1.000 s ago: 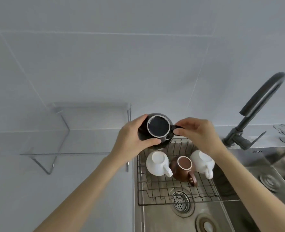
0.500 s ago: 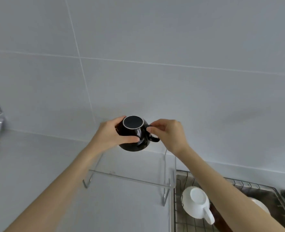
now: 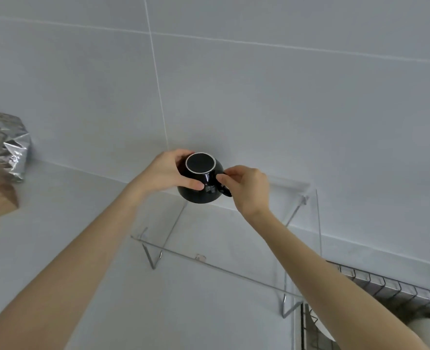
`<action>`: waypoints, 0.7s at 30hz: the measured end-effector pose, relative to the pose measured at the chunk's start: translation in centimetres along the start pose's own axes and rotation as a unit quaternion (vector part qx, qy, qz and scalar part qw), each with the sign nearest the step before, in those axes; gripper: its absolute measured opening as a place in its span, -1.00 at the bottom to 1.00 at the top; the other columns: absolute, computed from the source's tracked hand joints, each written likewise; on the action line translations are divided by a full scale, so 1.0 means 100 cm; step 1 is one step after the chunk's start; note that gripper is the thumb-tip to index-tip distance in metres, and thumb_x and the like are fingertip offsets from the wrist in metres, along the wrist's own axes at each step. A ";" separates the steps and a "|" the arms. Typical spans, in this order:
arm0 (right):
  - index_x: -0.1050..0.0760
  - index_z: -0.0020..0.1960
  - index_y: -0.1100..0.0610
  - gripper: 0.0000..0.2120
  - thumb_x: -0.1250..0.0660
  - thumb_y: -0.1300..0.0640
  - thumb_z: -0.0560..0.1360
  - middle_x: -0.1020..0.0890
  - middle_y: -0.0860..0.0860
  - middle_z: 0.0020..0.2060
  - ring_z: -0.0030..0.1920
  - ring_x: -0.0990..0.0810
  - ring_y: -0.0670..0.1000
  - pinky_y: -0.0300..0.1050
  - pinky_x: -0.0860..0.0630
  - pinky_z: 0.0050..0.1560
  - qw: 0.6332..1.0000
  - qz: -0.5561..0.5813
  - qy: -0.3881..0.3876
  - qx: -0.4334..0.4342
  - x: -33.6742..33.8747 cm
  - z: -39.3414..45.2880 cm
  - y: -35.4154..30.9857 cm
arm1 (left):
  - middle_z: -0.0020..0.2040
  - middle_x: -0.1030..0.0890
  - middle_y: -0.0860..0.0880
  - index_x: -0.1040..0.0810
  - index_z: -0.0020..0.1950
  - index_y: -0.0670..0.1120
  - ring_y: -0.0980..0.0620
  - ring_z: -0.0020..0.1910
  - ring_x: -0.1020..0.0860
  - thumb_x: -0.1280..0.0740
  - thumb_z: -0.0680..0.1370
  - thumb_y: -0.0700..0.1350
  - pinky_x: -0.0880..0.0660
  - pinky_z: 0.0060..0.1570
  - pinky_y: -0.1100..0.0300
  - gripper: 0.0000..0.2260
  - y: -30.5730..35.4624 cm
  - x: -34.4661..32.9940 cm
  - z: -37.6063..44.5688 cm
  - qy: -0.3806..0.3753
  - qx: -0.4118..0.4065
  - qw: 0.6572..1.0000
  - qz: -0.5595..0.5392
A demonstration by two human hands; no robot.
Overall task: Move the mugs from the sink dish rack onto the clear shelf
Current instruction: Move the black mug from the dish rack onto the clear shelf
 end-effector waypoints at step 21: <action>-0.62 -0.12 0.17 -0.85 -0.36 0.10 0.42 -0.73 0.14 -0.18 -0.12 -0.64 0.14 0.08 -0.57 -0.04 1.000 0.002 0.000 -0.008 -0.022 0.011 0.007 | 0.05 -0.60 0.09 -0.49 0.16 -0.03 0.36 -0.08 -0.58 -0.47 0.27 -0.39 -0.47 0.07 0.42 -0.48 -0.015 0.011 0.015 -0.056 0.021 0.998 0.021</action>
Point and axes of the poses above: each hand's wrist, its own z-axis towards the middle knuckle, its own x-axis out of the back of the hand, y = z × x, the point moved 2 cm from there along z, towards the middle knuckle
